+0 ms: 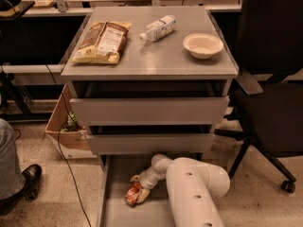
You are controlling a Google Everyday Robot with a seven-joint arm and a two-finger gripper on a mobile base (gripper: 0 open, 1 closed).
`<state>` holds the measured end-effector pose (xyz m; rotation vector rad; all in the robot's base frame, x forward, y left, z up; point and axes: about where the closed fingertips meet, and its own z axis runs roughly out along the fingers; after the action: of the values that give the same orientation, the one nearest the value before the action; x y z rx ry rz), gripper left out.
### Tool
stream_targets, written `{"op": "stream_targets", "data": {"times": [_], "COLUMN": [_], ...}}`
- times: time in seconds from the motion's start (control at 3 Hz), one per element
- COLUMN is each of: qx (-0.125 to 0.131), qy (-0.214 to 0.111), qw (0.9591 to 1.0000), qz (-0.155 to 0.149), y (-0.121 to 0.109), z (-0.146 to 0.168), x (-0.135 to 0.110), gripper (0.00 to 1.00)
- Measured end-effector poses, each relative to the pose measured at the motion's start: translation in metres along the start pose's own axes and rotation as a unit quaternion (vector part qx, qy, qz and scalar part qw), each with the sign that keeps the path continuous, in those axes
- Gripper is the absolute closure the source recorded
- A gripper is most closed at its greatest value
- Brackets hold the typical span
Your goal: Pick coke can from bottom drawer and place on counter
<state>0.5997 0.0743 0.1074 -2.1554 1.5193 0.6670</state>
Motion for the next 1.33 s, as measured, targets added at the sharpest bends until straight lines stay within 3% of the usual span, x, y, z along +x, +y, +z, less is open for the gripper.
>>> {"op": "stream_targets", "data": {"times": [0.33, 0.67, 1.0, 1.33], "qx": [-0.003, 0.015, 0.025, 0.033], "qy": [0.002, 0.013, 0.009, -0.002], "qw": [1.0, 0.9995, 0.9984, 0.9965], "qz": [0.007, 0.022, 0.05, 0.077], "y": [0.004, 0.004, 0.021, 0.035], "z": [-0.002, -0.022, -0.045, -0.072], "x": [-0.002, -0.009, -0.023, -0.036], "gripper": [0.56, 0.79, 1.0, 1.0]}}
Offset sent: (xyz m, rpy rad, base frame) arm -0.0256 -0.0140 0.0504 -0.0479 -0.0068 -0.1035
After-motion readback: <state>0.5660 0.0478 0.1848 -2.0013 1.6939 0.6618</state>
